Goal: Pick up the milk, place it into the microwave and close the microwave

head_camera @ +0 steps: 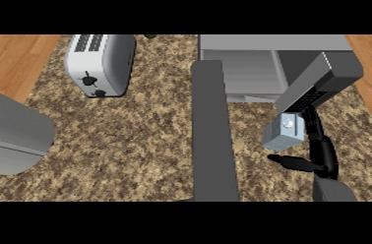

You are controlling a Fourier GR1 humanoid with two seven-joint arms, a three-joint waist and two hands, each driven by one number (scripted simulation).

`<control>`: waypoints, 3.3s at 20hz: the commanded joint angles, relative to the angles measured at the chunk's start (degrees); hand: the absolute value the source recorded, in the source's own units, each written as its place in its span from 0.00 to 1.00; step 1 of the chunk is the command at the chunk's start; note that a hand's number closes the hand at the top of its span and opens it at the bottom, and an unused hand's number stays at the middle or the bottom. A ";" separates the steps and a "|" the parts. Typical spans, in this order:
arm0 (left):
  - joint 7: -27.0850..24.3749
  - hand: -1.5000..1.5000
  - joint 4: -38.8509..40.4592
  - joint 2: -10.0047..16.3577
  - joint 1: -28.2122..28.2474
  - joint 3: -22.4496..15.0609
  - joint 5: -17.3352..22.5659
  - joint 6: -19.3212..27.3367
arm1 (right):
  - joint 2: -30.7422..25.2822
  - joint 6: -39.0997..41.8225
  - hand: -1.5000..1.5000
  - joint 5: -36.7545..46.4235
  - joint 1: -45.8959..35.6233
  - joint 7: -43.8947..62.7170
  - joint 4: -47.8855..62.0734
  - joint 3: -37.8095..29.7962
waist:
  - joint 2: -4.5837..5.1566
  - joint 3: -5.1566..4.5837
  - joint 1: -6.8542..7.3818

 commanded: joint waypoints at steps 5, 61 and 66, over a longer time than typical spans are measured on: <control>-0.91 0.00 1.10 -2.17 -1.38 -0.62 -2.57 -1.57 | -2.27 -0.60 1.00 1.52 -9.56 -12.57 21.26 -1.75 | 0.14 0.04 0.27; -0.69 0.00 6.73 -1.14 -2.55 5.50 0.71 -7.82 | 5.07 -23.63 1.00 15.20 -40.97 10.76 23.88 5.91 | 0.93 0.04 2.29; -1.72 0.00 10.17 1.89 -4.41 6.85 1.97 -9.44 | 2.09 -26.70 1.00 14.73 -44.65 6.83 31.05 2.77 | 1.54 0.08 3.47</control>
